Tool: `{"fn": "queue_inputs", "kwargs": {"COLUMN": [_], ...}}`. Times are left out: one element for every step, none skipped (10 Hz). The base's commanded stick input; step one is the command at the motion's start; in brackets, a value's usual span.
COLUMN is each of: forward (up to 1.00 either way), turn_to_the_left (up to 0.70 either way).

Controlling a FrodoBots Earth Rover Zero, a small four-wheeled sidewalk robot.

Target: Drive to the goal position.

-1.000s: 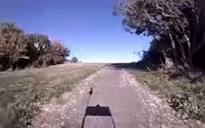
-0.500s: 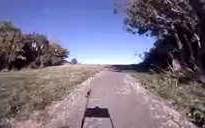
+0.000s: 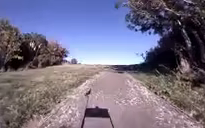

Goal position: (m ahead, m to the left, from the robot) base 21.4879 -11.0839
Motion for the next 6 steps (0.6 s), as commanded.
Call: {"fn": "queue_inputs", "kwargs": {"forward": [1.00, 1.00, 1.00, 1.00, 1.00, 1.00], "turn_to_the_left": [-0.31, -0.32, -0.14, -0.02, 0.01, 0.01]}}
